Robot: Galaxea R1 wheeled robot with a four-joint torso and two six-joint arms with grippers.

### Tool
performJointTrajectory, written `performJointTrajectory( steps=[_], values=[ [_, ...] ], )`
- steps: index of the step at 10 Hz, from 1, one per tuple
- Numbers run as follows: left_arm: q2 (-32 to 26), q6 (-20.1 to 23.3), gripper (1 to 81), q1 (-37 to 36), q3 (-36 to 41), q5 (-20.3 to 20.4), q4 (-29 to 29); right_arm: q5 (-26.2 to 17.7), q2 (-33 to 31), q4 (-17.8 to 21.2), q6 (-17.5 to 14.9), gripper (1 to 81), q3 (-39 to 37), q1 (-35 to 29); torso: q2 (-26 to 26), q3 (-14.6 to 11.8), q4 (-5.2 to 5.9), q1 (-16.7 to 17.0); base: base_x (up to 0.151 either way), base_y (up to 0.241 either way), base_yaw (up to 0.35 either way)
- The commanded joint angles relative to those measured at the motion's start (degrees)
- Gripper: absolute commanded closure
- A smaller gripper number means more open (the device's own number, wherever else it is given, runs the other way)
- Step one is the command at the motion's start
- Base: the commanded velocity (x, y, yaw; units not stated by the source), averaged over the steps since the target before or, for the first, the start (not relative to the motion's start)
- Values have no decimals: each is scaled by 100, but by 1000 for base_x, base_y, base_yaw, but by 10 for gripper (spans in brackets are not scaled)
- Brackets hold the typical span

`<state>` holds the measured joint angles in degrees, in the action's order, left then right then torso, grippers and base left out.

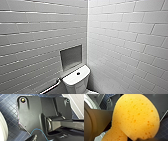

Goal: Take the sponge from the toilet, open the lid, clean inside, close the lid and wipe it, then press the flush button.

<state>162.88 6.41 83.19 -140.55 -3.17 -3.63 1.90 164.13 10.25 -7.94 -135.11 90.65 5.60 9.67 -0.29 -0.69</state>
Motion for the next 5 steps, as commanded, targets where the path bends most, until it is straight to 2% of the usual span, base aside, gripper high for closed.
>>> performJointTrajectory(
  steps=[1, 5],
  values=[
    [-62, 53, 10, -263, 62, -360, 47, -384, -45, 56, -33, 811, 65, -156, 0, 0, 0, 0, 89, 0, 0],
    [-62, 44, 10, -263, 53, -360, 47, -392, -45, 47, -33, 811, 47, -156, 2, 0, 0, 0, 89, 0, 0]
  ],
)
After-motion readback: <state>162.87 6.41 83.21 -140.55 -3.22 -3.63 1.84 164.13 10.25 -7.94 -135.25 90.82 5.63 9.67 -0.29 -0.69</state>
